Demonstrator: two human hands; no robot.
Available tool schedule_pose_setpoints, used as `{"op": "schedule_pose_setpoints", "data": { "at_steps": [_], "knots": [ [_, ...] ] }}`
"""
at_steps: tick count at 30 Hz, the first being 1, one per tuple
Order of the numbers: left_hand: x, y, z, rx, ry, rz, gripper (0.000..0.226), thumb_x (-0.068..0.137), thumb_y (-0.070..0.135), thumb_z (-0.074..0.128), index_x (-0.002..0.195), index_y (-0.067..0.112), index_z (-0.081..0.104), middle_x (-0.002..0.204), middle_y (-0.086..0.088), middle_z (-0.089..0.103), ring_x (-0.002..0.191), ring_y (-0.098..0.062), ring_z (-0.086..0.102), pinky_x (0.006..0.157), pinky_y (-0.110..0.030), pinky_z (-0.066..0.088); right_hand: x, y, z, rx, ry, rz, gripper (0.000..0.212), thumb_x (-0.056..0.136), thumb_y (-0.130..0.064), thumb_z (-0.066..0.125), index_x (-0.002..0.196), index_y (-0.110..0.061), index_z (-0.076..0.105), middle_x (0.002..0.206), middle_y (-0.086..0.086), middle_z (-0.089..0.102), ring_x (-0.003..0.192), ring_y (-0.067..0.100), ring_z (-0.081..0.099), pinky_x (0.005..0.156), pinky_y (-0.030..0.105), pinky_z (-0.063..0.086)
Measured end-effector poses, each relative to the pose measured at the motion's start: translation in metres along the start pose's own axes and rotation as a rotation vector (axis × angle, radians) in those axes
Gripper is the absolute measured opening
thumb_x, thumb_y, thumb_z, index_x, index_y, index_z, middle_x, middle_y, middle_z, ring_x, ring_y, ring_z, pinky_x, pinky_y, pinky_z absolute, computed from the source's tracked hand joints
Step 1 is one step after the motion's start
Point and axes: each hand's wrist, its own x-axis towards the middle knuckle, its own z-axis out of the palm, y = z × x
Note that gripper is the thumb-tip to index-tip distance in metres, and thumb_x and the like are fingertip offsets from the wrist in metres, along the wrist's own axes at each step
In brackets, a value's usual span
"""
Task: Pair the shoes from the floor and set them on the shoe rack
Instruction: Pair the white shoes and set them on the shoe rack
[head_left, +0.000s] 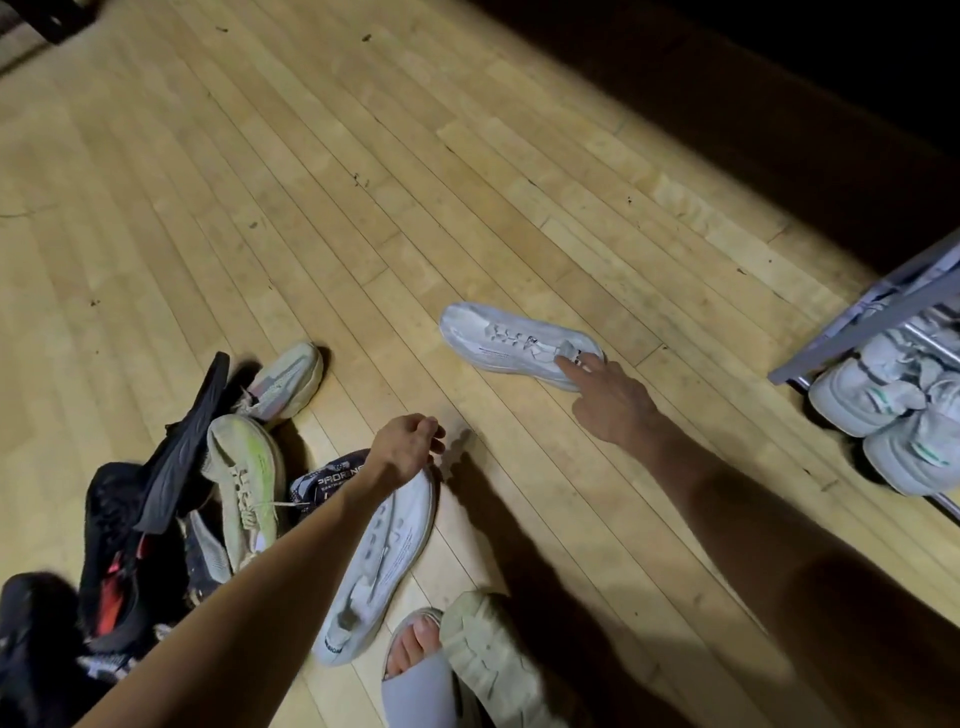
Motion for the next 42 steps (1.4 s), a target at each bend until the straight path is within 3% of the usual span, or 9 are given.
{"op": "schedule_pose_setpoints", "data": {
  "at_steps": [4,11,16,21,25,28,33,42],
  "knots": [
    [-0.002,0.008,0.015,-0.016,-0.030,0.037,0.035,0.103,0.023,0.037,0.096,0.007,0.067,0.091,-0.010,0.072,0.083,-0.027,0.066,0.080,-0.035,0.055,0.011,-0.010,-0.003,-0.163,0.019,0.028,0.067,0.091,-0.009,0.051,0.150,-0.027,0.025,0.141,0.008,0.040,0.118,0.029,0.048,0.072,0.033,0.042],
    [-0.001,0.011,0.032,0.040,-0.069,0.049,0.037,0.102,0.024,0.036,0.098,0.007,0.069,0.090,-0.006,0.074,0.085,-0.026,0.068,0.079,-0.034,0.053,0.026,-0.019,-0.017,-0.211,-0.060,0.067,0.048,0.095,-0.013,0.052,0.140,-0.020,0.039,0.135,0.009,0.045,0.119,0.028,0.053,0.075,0.033,0.038],
    [0.003,0.009,0.024,0.038,-0.044,0.050,0.037,0.103,0.026,0.037,0.096,0.009,0.069,0.084,-0.002,0.073,0.080,-0.023,0.067,0.084,-0.035,0.053,0.029,-0.015,-0.022,-0.338,-0.105,0.124,0.045,0.094,-0.022,0.057,0.138,-0.024,0.045,0.133,0.006,0.053,0.118,0.024,0.058,0.085,0.031,0.046],
    [0.006,0.008,0.021,0.034,-0.008,0.057,0.037,0.101,0.026,0.038,0.093,0.010,0.070,0.081,0.000,0.073,0.077,-0.020,0.066,0.084,-0.036,0.054,0.028,-0.012,-0.021,-0.379,-0.044,0.112,0.052,0.091,-0.018,0.061,0.138,-0.026,0.042,0.118,0.000,0.064,0.108,0.020,0.063,0.072,0.026,0.040],
    [0.006,0.013,0.028,0.032,-0.008,0.083,0.037,0.103,0.026,0.036,0.092,0.011,0.068,0.084,-0.002,0.072,0.076,-0.018,0.063,0.081,-0.033,0.051,0.025,-0.008,-0.018,-0.372,-0.046,0.119,0.057,0.090,-0.018,0.063,0.141,-0.026,0.038,0.126,0.002,0.059,0.112,0.020,0.062,0.075,0.027,0.042],
    [0.007,0.015,0.034,0.029,-0.016,0.094,0.037,0.103,0.027,0.036,0.091,0.013,0.068,0.083,-0.002,0.072,0.075,-0.019,0.063,0.078,-0.033,0.050,0.026,-0.007,-0.021,-0.428,-0.036,0.101,0.048,0.088,-0.014,0.066,0.131,-0.019,0.047,0.118,0.000,0.064,0.107,0.018,0.065,0.070,0.026,0.043],
    [0.010,0.016,0.038,0.013,-0.013,0.089,0.037,0.102,0.026,0.036,0.092,0.012,0.069,0.084,-0.002,0.072,0.072,-0.018,0.062,0.077,-0.032,0.050,0.030,-0.009,-0.024,-0.396,-0.029,0.104,0.030,0.090,-0.002,0.060,0.119,-0.011,0.060,0.118,0.007,0.065,0.109,0.023,0.065,0.080,0.030,0.051],
    [0.005,0.032,0.044,-0.164,-0.036,0.003,0.037,0.103,0.023,0.037,0.098,0.004,0.068,0.090,-0.008,0.069,0.066,-0.015,0.058,0.057,-0.021,0.044,0.029,-0.013,-0.035,-0.343,0.066,0.188,0.025,0.096,-0.002,0.051,0.116,-0.012,0.062,0.115,0.005,0.066,0.106,0.021,0.066,0.073,0.028,0.046]
  ]
}}
